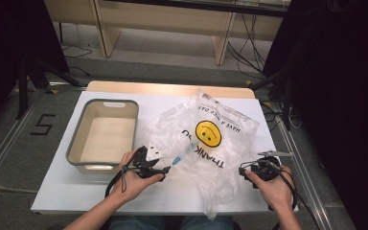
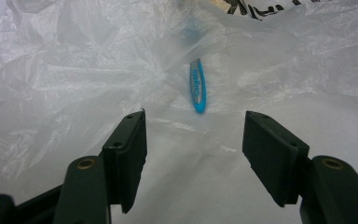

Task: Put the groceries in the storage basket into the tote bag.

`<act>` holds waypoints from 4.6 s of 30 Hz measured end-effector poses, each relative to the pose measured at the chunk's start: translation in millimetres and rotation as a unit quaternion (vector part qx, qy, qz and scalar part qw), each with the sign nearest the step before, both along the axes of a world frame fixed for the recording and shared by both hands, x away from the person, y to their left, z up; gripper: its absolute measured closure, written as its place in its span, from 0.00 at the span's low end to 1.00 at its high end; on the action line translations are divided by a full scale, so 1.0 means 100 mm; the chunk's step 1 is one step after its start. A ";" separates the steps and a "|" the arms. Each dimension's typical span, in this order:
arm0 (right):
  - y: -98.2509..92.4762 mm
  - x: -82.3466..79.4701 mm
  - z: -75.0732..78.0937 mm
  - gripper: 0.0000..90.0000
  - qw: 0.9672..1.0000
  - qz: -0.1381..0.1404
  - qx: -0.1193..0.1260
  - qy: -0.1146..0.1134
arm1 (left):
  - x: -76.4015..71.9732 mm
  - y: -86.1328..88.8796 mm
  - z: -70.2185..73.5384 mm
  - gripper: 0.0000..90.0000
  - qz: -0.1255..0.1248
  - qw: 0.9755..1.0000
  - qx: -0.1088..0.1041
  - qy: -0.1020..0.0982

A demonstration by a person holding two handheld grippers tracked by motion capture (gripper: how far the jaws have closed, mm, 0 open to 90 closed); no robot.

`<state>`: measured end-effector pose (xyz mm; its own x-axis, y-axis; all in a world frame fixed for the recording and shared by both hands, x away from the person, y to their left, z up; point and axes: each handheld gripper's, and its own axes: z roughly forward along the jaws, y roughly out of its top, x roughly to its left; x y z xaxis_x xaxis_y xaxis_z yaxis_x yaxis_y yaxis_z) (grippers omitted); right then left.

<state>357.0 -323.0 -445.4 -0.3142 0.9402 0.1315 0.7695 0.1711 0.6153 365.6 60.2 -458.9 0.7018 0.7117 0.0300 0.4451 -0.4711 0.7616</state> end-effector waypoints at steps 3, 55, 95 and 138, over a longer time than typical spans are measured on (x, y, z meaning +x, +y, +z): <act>-0.01 0.00 -0.01 0.48 1.000 -0.003 0.002 0.000 | 0.00 0.00 0.00 0.44 0.000 1.000 0.001 -0.002; -0.13 0.31 -0.11 1.00 0.993 -0.022 -0.113 0.000 | 0.11 0.04 0.20 0.43 0.046 0.998 0.022 -0.042; 0.04 -0.02 0.18 0.49 0.998 0.043 -0.012 -0.038 | 0.00 -0.12 0.00 0.99 0.031 0.991 0.088 0.097; -0.13 -0.12 0.02 0.66 0.993 0.049 -0.089 -0.053 | -0.20 -0.12 0.13 0.45 0.017 0.999 0.028 0.016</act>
<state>344.7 -335.7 -442.9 -0.4080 0.9101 -0.0724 0.6763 0.3546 0.6457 345.5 48.2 -446.0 0.6787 0.7328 0.0488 0.4855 -0.4975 0.7189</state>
